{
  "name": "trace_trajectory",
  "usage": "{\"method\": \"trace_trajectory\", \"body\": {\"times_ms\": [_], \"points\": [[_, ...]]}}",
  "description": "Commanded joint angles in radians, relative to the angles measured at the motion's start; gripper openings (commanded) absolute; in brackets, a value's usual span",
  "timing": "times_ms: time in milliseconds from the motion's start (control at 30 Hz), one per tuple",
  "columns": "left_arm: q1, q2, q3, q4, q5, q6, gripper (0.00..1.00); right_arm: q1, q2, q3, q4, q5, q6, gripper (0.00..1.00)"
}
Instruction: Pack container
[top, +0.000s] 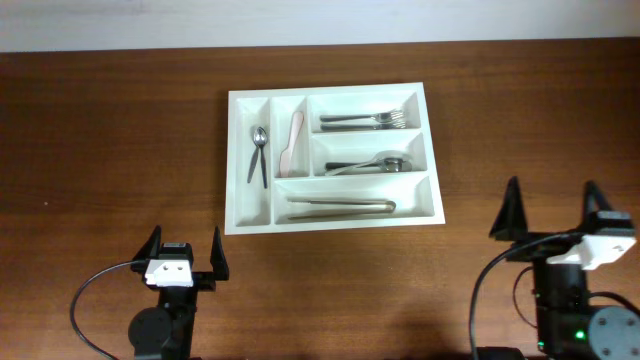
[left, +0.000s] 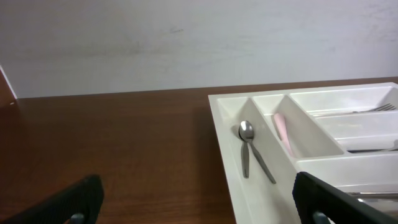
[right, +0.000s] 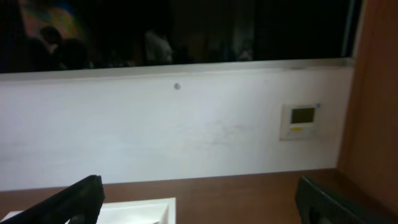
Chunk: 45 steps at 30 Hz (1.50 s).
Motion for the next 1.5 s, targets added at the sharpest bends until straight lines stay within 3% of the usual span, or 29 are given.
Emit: {"method": "trace_trajectory", "body": {"times_ms": [0, 367, 1067, 1467], "points": [[0.002, -0.010, -0.001, -0.008, 0.014, 0.015, 0.99, 0.011, -0.056, -0.116, 0.033, -0.082, 0.011, 0.99], [0.002, -0.010, -0.001, -0.008, 0.014, 0.015, 0.99, 0.011, -0.095, -0.374, 0.290, -0.088, 0.011, 0.99], [0.002, -0.010, -0.001, -0.008, 0.014, 0.015, 0.99, 0.011, -0.318, -0.546, 0.292, -0.088, 0.011, 0.99], [0.002, -0.010, -0.001, -0.008, 0.014, 0.015, 0.99, 0.011, -0.321, -0.616, 0.292, -0.087, 0.011, 0.99]]}}
